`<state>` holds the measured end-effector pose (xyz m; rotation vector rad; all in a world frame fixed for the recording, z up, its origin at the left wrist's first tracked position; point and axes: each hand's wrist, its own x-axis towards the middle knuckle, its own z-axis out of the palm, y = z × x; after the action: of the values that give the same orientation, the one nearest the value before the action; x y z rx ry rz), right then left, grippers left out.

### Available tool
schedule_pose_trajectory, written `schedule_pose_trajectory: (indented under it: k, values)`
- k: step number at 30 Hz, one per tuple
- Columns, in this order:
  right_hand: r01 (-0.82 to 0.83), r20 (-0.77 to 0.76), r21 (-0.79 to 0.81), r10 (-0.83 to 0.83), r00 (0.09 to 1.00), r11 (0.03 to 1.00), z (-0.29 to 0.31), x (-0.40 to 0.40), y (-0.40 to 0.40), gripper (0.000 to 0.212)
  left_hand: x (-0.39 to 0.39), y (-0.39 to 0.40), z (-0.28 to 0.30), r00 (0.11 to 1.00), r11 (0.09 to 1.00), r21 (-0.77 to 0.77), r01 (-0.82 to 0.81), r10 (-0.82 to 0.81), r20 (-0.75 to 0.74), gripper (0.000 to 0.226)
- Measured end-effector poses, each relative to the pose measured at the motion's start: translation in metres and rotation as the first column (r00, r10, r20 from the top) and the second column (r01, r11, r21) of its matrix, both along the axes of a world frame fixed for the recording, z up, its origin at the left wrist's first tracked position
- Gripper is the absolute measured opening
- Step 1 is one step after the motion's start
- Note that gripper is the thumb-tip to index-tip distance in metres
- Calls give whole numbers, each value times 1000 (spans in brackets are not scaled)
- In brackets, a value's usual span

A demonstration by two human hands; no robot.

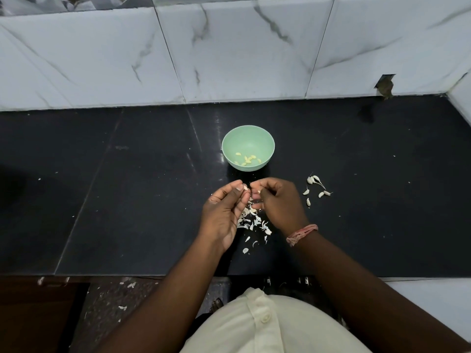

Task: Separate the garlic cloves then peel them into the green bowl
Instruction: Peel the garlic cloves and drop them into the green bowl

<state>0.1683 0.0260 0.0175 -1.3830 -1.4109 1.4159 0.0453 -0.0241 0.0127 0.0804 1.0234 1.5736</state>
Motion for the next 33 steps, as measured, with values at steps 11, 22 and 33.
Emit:
schedule_pose_trajectory:
  k: [11,22,33]
  values:
    - [10,227,304,-83,970,952,3,13,1,22,2,-1,-5,999,999,30,36,-37,25,18]
    - [-73,402,238,-30,915,968,-9,16,4,15,5,-2,-8,997,1000,-12,17,-18,-70,23]
    - [-264,732,385,-119,671,884,-12,11,5,11,7,-2,-8,996,999,0,41,-41,-76,14]
